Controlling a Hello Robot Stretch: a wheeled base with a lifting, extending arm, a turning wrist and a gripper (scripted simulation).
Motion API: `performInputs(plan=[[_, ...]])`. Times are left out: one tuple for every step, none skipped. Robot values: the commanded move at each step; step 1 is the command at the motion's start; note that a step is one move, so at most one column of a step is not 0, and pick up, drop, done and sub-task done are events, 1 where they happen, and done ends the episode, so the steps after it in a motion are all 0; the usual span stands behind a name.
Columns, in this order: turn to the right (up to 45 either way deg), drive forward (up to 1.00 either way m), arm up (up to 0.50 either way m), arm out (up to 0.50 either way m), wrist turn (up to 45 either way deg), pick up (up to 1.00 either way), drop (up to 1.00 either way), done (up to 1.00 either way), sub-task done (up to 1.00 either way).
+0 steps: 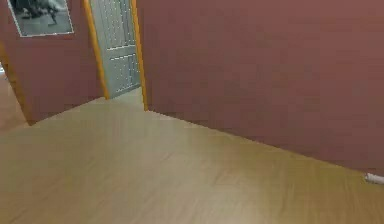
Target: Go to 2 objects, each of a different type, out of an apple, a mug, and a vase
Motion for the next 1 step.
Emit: performInputs(plan=[[45.0,0.00,0.00,0.00,0.0,0.00,0.00,0.00,0.00]])
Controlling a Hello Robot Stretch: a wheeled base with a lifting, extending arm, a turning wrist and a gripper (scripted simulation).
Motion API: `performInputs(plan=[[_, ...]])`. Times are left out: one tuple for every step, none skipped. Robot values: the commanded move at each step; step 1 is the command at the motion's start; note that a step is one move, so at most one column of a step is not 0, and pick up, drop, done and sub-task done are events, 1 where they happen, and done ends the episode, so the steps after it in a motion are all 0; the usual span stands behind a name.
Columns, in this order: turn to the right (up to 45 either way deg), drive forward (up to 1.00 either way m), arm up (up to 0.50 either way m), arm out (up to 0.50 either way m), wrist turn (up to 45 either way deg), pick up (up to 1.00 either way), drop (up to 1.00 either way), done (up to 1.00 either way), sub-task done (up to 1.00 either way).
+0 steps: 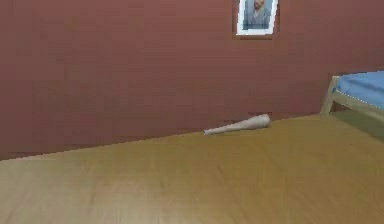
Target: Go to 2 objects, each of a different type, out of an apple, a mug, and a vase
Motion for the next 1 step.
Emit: performInputs(plan=[[45.0,0.00,0.00,0.00,0.0,0.00,0.00,0.00,0.00]])
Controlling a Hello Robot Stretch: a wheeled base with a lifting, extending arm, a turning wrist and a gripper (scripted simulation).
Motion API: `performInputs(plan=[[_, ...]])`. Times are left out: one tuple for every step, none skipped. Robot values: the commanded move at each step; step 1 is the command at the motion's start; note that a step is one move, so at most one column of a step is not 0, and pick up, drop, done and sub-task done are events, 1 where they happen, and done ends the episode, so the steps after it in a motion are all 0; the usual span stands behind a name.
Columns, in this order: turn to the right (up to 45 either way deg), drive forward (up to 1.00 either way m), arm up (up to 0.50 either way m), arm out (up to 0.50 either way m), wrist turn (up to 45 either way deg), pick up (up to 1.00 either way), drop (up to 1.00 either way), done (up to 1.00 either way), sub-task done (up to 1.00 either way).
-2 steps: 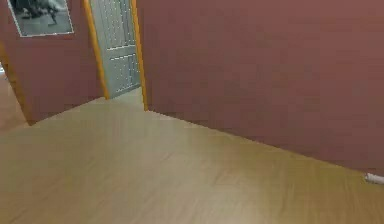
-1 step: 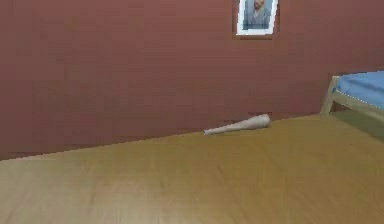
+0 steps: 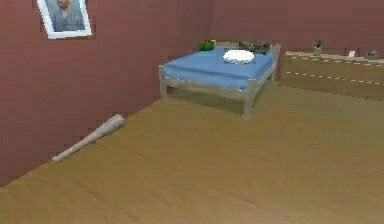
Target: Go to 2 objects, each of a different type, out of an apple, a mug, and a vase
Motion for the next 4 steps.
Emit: performInputs(plan=[[39.0,0.00,0.00,0.00,0.0,0.00,0.00,0.00,0.00],[0.0,1.00,0.00,0.00,0.0,0.00,0.00,0.00,0.00],[0.0,1.00,0.00,0.00,0.0,0.00,0.00,0.00,0.00],[0.0,1.00,0.00,0.00,0.0,0.00,0.00,0.00,0.00]])
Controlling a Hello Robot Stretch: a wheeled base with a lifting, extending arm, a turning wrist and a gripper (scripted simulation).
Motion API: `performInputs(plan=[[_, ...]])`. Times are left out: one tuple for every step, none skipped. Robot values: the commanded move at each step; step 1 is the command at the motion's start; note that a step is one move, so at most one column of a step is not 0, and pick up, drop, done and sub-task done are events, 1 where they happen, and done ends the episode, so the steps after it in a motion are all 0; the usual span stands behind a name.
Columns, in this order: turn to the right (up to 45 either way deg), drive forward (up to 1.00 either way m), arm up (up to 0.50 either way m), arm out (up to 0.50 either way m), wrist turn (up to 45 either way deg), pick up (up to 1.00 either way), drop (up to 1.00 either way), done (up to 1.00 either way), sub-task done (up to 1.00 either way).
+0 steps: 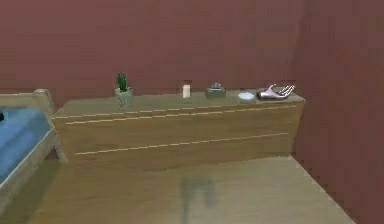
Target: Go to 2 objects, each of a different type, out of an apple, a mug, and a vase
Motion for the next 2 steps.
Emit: performInputs(plan=[[3.0,0.00,0.00,0.00,0.0,0.00,0.00,0.00,0.00],[0.0,1.00,0.00,0.00,0.0,0.00,0.00,0.00,0.00]])
